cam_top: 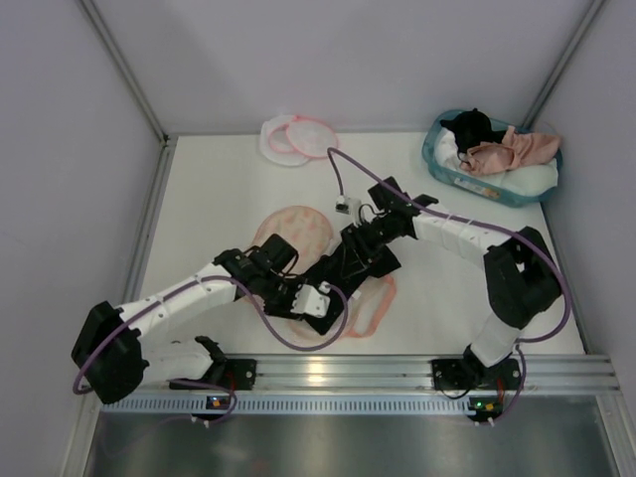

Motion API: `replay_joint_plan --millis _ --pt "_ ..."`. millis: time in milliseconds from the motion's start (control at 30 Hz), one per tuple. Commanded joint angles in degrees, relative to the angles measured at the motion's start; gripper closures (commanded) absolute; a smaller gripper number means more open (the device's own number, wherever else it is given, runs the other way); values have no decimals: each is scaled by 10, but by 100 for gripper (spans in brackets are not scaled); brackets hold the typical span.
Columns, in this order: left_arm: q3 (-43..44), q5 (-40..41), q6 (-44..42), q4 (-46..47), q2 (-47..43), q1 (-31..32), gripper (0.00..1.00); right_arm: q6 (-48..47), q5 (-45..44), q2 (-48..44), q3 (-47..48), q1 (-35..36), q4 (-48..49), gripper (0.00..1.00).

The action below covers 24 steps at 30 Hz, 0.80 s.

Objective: Place the bra in the laundry bag and zip it closed
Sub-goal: Adjust the bra at the center of the board.

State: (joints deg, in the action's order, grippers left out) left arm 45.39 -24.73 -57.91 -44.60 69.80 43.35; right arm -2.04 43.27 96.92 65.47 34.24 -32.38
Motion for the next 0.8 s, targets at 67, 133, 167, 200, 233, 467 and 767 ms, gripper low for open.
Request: replay_joint_plan --millis 67,133,167,200,233,467,767 --pt "-34 6 -67 0 -50 26 53 -17 9 -69 77 -49 -15 43" --pt "-39 8 -72 1 -52 31 55 -16 4 -83 87 -70 -13 42" --pt "-38 8 -73 1 -52 32 56 -16 -1 -84 90 -93 -13 42" --pt "-37 7 -76 2 -52 33 57 -20 -21 -83 91 -107 -19 43" --pt "-35 6 -77 2 -48 34 58 -23 -32 -73 98 -117 -21 43" --pt "-24 22 -108 26 -20 52 60 -45 -74 8 136 -204 -58 50" --pt "-6 26 -121 57 44 65 53 -54 -36 63 156 -214 -66 48"
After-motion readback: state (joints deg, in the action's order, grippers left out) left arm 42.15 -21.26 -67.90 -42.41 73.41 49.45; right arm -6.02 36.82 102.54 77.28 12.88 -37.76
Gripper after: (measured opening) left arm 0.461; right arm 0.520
